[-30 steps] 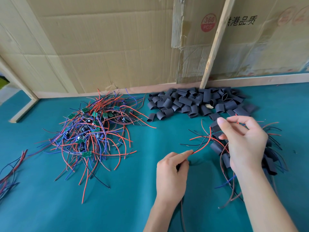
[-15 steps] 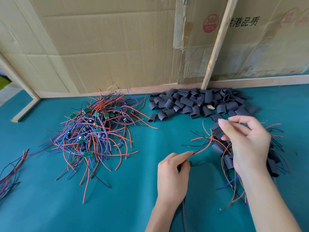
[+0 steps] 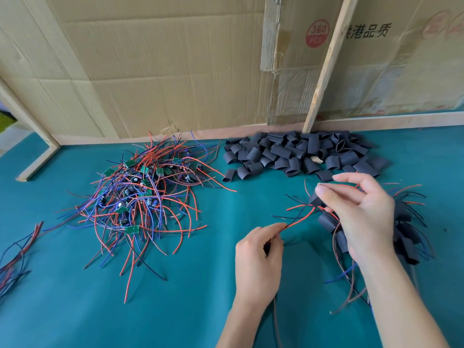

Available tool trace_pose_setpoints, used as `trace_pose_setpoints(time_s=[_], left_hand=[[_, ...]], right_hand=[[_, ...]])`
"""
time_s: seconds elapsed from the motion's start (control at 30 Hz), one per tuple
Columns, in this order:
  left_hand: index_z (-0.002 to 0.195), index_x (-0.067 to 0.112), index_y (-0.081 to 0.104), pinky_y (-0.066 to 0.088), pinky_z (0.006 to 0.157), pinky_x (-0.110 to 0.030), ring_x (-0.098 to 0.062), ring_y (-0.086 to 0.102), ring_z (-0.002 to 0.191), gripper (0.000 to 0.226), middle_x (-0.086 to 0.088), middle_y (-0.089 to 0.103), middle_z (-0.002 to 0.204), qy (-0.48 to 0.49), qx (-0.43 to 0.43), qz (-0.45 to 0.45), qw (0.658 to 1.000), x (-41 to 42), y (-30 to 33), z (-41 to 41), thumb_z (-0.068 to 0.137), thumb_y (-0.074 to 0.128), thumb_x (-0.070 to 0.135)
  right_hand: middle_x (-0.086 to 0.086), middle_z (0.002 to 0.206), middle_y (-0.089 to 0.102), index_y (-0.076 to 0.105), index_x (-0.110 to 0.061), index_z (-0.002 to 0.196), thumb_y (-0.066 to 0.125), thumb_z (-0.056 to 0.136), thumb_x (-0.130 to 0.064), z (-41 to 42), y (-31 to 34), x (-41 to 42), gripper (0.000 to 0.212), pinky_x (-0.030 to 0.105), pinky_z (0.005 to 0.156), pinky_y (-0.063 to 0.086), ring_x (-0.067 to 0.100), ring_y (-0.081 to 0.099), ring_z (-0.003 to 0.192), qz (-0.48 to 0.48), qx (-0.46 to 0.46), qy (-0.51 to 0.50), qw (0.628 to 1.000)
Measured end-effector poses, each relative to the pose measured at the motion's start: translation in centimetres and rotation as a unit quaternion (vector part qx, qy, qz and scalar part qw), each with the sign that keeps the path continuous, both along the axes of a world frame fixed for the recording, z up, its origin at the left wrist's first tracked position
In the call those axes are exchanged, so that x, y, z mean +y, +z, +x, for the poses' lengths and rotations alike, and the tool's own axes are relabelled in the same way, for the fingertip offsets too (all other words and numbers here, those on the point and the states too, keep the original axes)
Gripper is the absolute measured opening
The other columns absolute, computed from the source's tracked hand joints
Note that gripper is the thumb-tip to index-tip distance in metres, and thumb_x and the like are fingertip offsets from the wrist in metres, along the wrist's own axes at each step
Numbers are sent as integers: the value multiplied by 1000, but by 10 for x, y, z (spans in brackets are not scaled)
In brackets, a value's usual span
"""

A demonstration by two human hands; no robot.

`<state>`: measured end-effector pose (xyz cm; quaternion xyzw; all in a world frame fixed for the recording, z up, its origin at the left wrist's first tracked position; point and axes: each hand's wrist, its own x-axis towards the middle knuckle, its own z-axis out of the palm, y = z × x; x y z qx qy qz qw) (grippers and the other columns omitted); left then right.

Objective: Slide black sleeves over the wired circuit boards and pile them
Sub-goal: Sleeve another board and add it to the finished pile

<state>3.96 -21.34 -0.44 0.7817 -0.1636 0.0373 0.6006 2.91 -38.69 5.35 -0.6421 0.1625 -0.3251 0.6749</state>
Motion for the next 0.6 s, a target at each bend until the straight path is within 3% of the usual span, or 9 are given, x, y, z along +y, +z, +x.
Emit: trace_pose_setpoints(time_s=[0.13, 0.27, 0.43, 0.6], left_hand=[[98, 29, 73, 52, 57, -23, -11, 64, 58, 27, 10, 69, 76, 17, 35, -58, 998, 1, -2, 1, 96, 57, 7], [100, 30, 66, 58, 57, -33, -14, 71, 63, 27, 3, 72, 81, 34, 56, -98, 993, 3, -1, 2, 98, 60, 4], [105, 28, 61, 57, 56, -29, -16, 73, 68, 25, 1, 73, 82, 34, 69, -120, 990, 4, 0, 1, 98, 60, 4], [108, 29, 62, 58, 62, -28, -19, 73, 72, 22, 1, 74, 87, 8, 107, -153, 982, 3, 3, 0, 89, 62, 17]], right_hand=[[5, 83, 80, 65, -15, 111, 85, 79, -5, 9, -11, 16, 39, 20, 59, 55, 11, 72, 72, 87, 45, 25, 995], [23, 100, 77, 62, -11, 120, 83, 81, -5, 13, -19, 36, 45, 27, 65, 56, 23, 71, 81, 222, 83, 81, 968], [17, 94, 79, 66, -5, 106, 80, 83, -2, 11, -20, 52, 27, 30, 70, 53, 21, 71, 77, 152, 121, 167, 967], [17, 92, 79, 66, -7, 101, 79, 82, 3, 10, -16, 46, 24, 28, 70, 51, 19, 72, 77, 167, 100, 138, 971]])
